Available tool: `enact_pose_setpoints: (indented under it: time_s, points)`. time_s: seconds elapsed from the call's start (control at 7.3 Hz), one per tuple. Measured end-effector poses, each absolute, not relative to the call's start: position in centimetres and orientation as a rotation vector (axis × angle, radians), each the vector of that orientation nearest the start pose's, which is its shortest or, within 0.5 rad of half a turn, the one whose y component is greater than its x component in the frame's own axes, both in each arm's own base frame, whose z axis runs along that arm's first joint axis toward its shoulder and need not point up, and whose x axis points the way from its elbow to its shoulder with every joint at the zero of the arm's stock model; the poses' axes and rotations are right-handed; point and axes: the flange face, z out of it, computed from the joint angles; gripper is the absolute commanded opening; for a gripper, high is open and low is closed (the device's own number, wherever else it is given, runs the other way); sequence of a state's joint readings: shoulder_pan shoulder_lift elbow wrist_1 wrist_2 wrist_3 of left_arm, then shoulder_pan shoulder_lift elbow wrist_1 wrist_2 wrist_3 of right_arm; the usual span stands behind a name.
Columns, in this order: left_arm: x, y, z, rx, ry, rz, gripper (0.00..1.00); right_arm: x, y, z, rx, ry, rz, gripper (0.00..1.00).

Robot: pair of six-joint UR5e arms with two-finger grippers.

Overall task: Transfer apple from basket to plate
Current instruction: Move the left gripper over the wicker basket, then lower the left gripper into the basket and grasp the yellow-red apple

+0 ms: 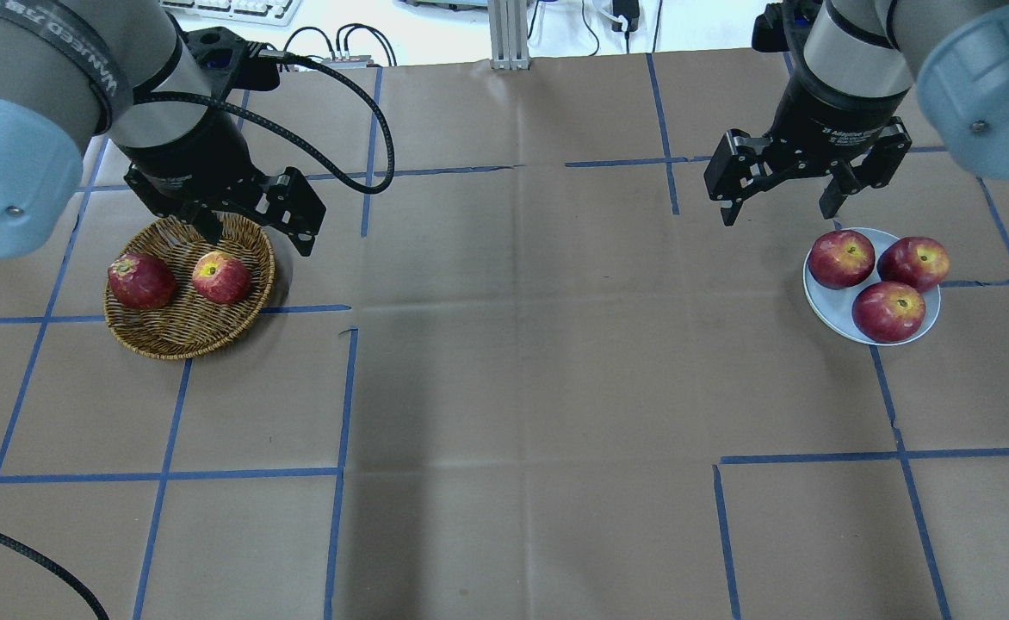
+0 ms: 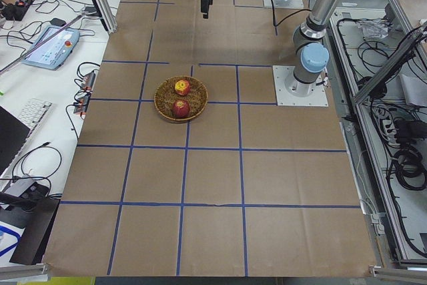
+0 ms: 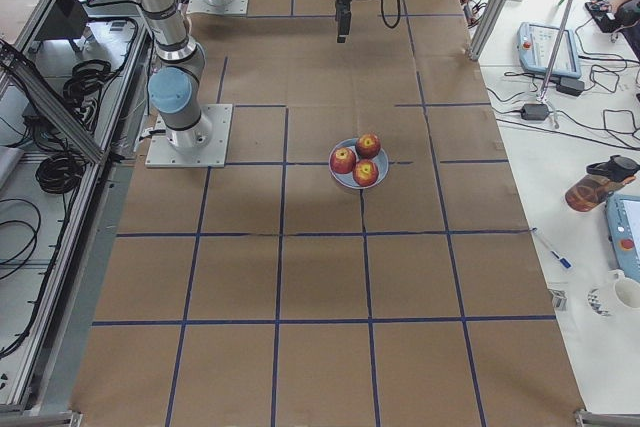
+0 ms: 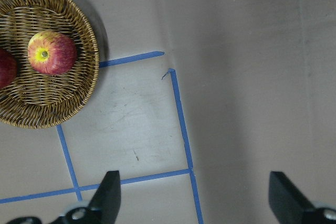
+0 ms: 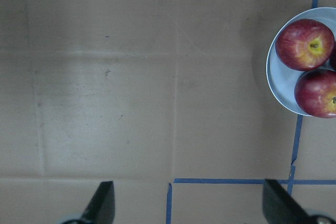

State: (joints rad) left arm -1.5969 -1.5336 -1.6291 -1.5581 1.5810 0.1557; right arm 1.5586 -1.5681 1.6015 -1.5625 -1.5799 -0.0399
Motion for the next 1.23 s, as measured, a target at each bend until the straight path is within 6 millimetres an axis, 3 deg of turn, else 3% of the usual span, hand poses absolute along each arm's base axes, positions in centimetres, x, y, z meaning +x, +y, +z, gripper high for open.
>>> enact_pose_setpoints:
  time_s: [0.82,1.23]
  points:
    - [-13.51,-47.74,47.69,0.258,3.116,0.04,0.99,12.64,-49.04,47.06,-0.044,3.149,0.066,1.0]
    - [-13.62,-47.38,48.59,0.257,3.115,0.012,0.99,12.64,-49.03,47.06,-0.046,3.149,0.067,1.0]
